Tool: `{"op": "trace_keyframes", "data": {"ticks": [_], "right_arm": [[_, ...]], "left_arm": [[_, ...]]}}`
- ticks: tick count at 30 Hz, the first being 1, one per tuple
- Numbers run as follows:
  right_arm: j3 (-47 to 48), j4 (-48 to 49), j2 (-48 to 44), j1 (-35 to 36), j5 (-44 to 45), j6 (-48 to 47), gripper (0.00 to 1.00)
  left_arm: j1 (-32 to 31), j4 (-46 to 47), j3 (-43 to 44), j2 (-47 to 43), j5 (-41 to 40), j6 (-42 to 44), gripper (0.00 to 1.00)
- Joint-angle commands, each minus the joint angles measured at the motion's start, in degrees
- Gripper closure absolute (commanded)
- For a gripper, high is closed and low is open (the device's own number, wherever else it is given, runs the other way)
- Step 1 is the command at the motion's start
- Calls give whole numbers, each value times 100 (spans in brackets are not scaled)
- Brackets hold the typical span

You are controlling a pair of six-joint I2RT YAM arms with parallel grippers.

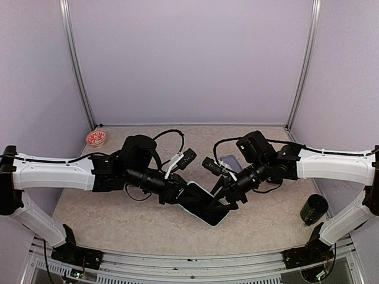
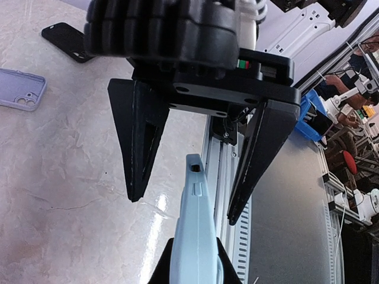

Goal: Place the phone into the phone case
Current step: Pass from the left arm to the right

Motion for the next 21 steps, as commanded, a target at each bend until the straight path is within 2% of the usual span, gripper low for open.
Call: {"op": "trace_keyframes", "data": {"ticks": [1, 9, 13, 14, 15, 18, 21], "right_arm": [[64, 86, 40, 78, -329, -55, 39], [-10, 72, -66, 81, -619, -131, 70], [-67, 61, -105, 78, -767, -141, 96], [-76, 79, -116, 78, -813, -136, 100], [-95, 102, -132, 83, -843, -128, 100], [-187, 257, -245, 79, -860, -52, 100], [-311, 453, -462, 72, -584, 86, 100]], "left_arm": [[-45, 238, 371, 58, 251, 152, 100], [-63, 90, 475, 134, 306, 280, 100], [-60, 7, 527, 141, 267, 335, 100], [-62, -4, 539, 143, 249, 341, 100], [-60, -9, 553, 144, 219, 348, 100], [-34, 90, 556, 136, 62, 251, 90], [126, 368, 432, -11, -163, -7, 54]]}}
